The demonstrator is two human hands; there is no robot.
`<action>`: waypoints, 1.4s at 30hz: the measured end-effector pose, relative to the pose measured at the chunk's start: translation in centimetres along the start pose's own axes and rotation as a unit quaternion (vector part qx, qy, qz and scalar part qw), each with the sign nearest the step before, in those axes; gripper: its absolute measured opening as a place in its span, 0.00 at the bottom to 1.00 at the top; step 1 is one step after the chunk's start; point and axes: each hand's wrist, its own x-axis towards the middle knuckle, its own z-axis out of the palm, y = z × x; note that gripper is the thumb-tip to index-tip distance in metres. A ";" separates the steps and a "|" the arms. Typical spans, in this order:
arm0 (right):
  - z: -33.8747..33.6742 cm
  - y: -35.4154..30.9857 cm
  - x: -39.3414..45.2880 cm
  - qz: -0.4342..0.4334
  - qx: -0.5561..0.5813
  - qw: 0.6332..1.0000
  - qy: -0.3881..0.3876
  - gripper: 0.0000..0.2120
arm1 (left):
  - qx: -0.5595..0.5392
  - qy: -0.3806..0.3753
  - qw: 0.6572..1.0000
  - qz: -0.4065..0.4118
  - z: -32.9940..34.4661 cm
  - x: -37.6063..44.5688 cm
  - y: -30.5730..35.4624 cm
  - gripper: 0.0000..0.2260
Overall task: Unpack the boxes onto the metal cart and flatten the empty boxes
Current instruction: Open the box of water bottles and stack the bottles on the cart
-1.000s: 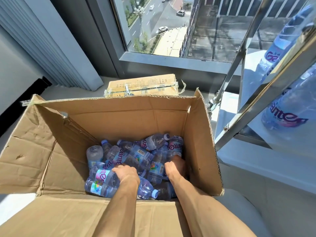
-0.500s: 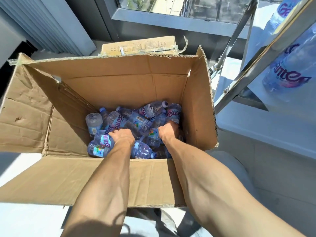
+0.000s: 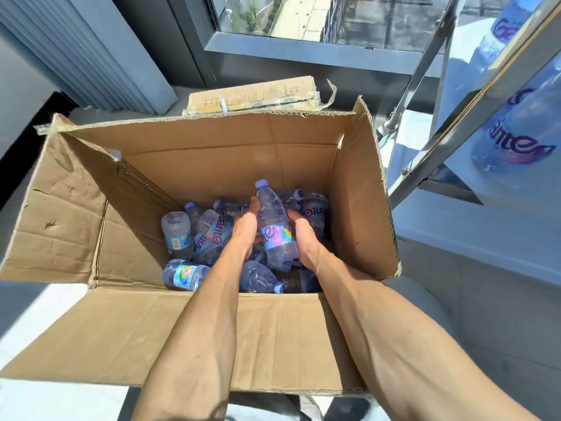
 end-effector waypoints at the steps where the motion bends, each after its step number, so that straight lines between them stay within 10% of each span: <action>1: -0.2 0.1 0.3 -0.016 -0.067 0.998 -0.002 0.14 | 0.017 0.010 1.000 -0.002 -0.2 0.4 0.0 0.22; 13: 0.1 -1.4 -2.0 -0.055 -0.127 0.989 -0.053 0.31 | 0.043 -0.073 0.996 -0.032 -2.8 -0.8 3.7 0.12; 27: 3.1 -8.9 -16.6 -0.188 -0.122 0.965 -0.139 0.11 | 0.075 0.020 0.971 0.225 -5.1 -13.7 15.5 0.15; 32: 1.5 -11.1 -20.4 -0.276 -0.173 0.932 -0.160 0.25 | 0.150 0.131 0.928 0.314 -1.8 -18.6 18.2 0.23; 42: -13.9 -13.7 -29.5 -0.325 -0.105 0.928 -0.149 0.21 | 0.269 0.174 0.830 0.457 11.3 -32.4 17.3 0.27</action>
